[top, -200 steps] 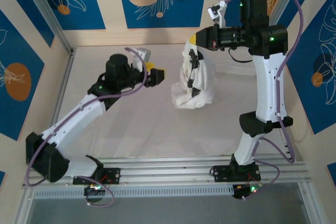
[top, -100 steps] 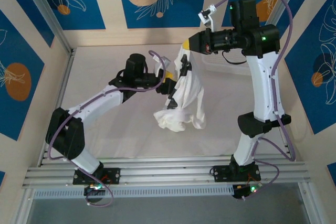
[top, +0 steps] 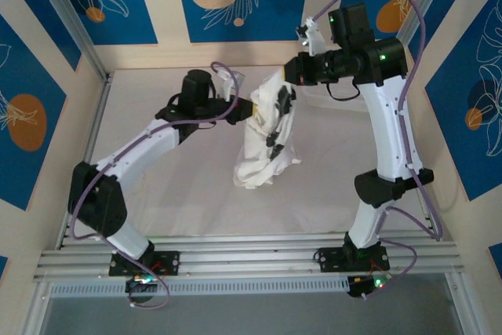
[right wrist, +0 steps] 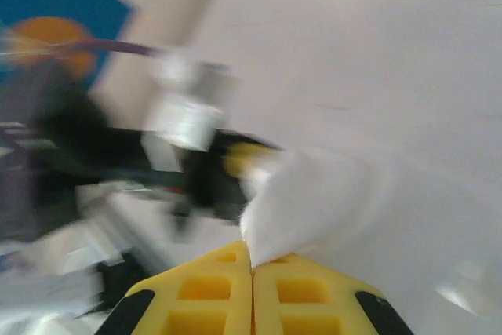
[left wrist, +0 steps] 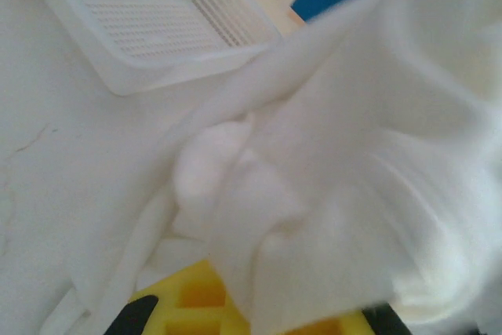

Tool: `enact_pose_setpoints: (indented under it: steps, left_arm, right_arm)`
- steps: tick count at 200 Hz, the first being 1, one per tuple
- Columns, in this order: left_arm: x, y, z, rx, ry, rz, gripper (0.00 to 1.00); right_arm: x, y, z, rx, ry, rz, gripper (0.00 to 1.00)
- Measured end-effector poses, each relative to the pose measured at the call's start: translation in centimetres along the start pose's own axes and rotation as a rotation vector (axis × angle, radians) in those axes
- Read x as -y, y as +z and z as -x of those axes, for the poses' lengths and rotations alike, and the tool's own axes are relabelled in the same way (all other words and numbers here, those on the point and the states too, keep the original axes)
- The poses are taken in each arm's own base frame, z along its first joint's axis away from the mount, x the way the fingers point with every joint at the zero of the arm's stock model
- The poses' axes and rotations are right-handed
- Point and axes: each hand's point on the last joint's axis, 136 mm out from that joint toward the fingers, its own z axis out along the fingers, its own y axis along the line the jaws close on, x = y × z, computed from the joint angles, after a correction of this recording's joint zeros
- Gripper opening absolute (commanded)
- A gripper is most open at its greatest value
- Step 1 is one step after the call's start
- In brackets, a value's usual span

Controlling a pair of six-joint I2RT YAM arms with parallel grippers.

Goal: Fold the inside-out t-shirt

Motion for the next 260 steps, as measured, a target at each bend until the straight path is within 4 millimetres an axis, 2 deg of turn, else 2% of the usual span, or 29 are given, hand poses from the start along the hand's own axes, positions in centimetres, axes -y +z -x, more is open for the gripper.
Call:
enact_pose_setpoints:
  steps: [16, 42, 59, 68, 77, 90, 104, 135, 149, 162, 175, 198, 207, 215, 227, 236, 251, 260]
  left_arm:
    - [0.8, -2.1, 1.4, 0.021, -0.015, 0.017, 0.00]
    - [3.5, -4.3, 3.1, 0.049, -0.007, -0.023, 0.00]
    - [4.2, -4.6, 2.9, 0.044, -0.030, -0.047, 0.00]
    - [3.9, -4.5, 2.4, 0.033, -0.048, -0.047, 0.00]
    - [3.5, -4.2, 1.6, 0.015, -0.071, -0.044, 0.00]
    - [2.6, -3.7, 0.1, -0.019, -0.109, -0.035, 0.00]
    - [1.7, -3.1, -1.2, -0.053, -0.145, -0.022, 0.00]
    - [1.1, -2.8, -2.9, -0.092, -0.182, -0.015, 0.00]
    - [1.2, -2.8, -2.9, -0.094, -0.182, -0.020, 0.00]
    - [1.2, -2.8, -2.9, -0.095, -0.182, -0.021, 0.00]
    - [1.3, -2.8, -3.1, -0.100, -0.185, -0.023, 0.00]
    - [1.3, -2.8, -3.3, -0.110, -0.192, -0.023, 0.00]
    - [1.3, -2.9, -3.3, -0.109, -0.193, -0.020, 0.00]
    - [1.3, -2.9, -3.3, -0.107, -0.197, -0.017, 0.00]
    - [1.4, -3.1, -3.1, -0.102, -0.198, -0.014, 0.00]
    - [1.5, -3.3, -3.1, -0.099, -0.202, -0.011, 0.00]
    - [1.6, -3.7, -3.1, -0.098, -0.210, 0.003, 0.00]
    - [1.5, -4.1, -3.0, -0.095, -0.217, 0.015, 0.00]
  right_arm:
    - [5.0, 0.5, -2.9, -0.049, -0.005, -0.241, 0.12]
    - [12.4, 2.5, -10.0, -0.148, 0.011, -0.492, 0.20]
    - [15.4, 4.8, -14.5, -0.217, 0.090, -0.529, 0.39]
    - [16.2, 5.9, -15.8, -0.240, 0.119, -0.520, 0.45]
    - [16.6, 6.6, -16.2, -0.236, 0.148, -0.510, 0.47]
    - [15.7, 7.1, -15.4, -0.191, 0.168, -0.464, 0.47]
    - [13.2, 7.1, -13.5, -0.101, 0.162, -0.359, 0.50]
    - [3.5, 6.4, -9.6, 0.073, 0.046, 0.017, 0.65]
    - [0.4, 6.4, -8.8, 0.110, -0.020, 0.126, 0.72]
    - [-1.4, 7.0, -8.4, 0.116, -0.059, 0.192, 0.74]
    - [-1.6, 8.3, -8.1, 0.110, -0.066, 0.211, 0.74]
    - [-0.2, 11.2, -8.0, 0.079, -0.046, 0.181, 0.72]
    - [0.2, 12.1, -8.3, 0.065, -0.042, 0.177, 0.67]
    - [0.6, 12.9, -8.7, 0.050, -0.040, 0.173, 0.58]
    - [1.0, 13.8, -9.5, 0.024, -0.040, 0.172, 0.28]
    - [1.3, 14.3, -9.9, 0.006, -0.026, 0.169, 0.01]
    - [2.4, 14.7, -10.0, 0.000, 0.007, 0.127, 0.00]
    - [3.9, 14.5, -9.8, 0.014, 0.062, 0.077, 0.00]
